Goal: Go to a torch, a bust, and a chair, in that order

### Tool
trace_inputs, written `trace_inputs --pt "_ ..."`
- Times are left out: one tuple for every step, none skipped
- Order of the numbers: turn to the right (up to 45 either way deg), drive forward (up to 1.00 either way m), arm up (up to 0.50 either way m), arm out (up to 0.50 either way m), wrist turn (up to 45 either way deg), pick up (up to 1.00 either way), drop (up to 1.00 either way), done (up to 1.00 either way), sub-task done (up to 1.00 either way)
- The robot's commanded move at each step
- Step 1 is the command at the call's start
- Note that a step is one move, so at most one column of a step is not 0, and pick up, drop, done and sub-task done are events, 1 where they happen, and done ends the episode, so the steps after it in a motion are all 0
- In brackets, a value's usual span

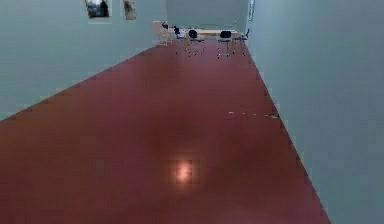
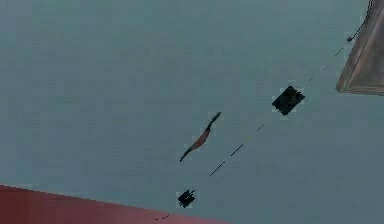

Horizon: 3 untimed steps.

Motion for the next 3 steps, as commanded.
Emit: trace_inputs --pt "0.0 1.0 0.0 0.0 0.0 0.0 0.0 0.0 0.0" --pt "0.0 1.0 0.0 0.0 0.0 0.0 0.0 0.0 0.0" --pt "-3.0 0.0 0.0 0.0 0.0 0.0 0.0 0.0 0.0"
